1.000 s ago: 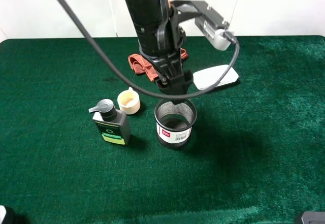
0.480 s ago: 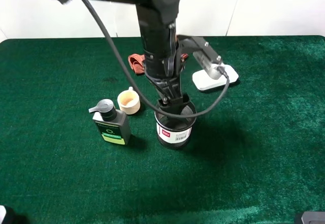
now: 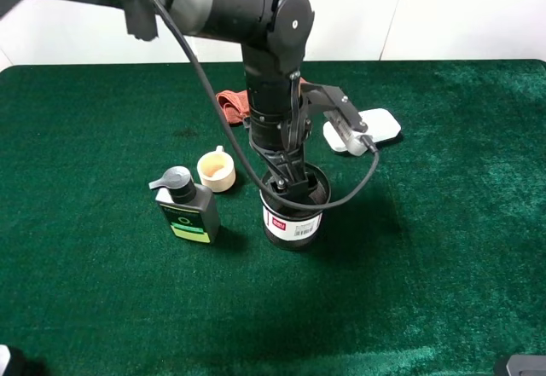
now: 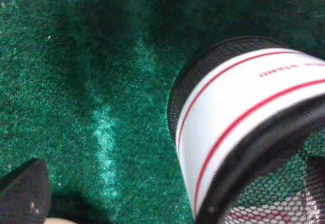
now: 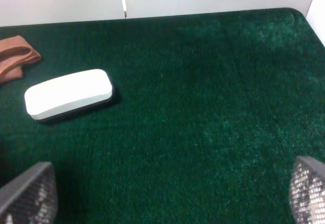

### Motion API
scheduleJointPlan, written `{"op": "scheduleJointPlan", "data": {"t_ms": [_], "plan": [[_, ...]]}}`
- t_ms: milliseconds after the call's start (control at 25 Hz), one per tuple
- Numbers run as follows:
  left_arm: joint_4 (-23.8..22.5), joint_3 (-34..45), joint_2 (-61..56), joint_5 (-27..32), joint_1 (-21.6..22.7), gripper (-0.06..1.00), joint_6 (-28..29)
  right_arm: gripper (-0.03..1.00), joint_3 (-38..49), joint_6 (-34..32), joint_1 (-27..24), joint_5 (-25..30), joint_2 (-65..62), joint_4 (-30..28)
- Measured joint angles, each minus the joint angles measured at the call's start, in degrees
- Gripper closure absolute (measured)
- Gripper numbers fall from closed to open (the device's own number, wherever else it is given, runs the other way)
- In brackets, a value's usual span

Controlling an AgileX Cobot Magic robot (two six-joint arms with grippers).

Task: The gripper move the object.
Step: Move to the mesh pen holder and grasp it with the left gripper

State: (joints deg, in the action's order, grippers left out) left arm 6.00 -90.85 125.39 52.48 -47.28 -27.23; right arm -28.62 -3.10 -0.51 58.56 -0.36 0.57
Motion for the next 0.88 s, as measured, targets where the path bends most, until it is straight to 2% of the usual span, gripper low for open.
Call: {"op": "scheduleJointPlan", "data": {"t_ms": [320, 440, 520, 600, 880], "plan": [[-0.07, 0.00, 0.61, -0.70, 0.00, -0.05, 0.89, 0.27, 0.00, 0.00, 0.00, 0.00, 0.00, 0.00], [-0.07, 0.00, 0.61, -0.70, 0.00, 0.01, 1.01, 0.27, 0.00, 0.00, 0.00, 0.00, 0.00, 0.00], [-0.07, 0.00, 0.61, -0.70, 0.00, 0.08, 1.10, 0.27, 0.00, 0.00, 0.00, 0.00, 0.00, 0.00], [-0.07, 0.00, 0.61, -0.70, 0.00, 0.21, 1.09, 0.27, 0.00, 0.00, 0.00, 0.00, 0.00, 0.00], [-0.07, 0.00, 0.61, -2.08, 0.00, 0.75, 1.11, 0.27, 0.00, 0.00, 0.00, 0.00, 0.00, 0.00]]}}
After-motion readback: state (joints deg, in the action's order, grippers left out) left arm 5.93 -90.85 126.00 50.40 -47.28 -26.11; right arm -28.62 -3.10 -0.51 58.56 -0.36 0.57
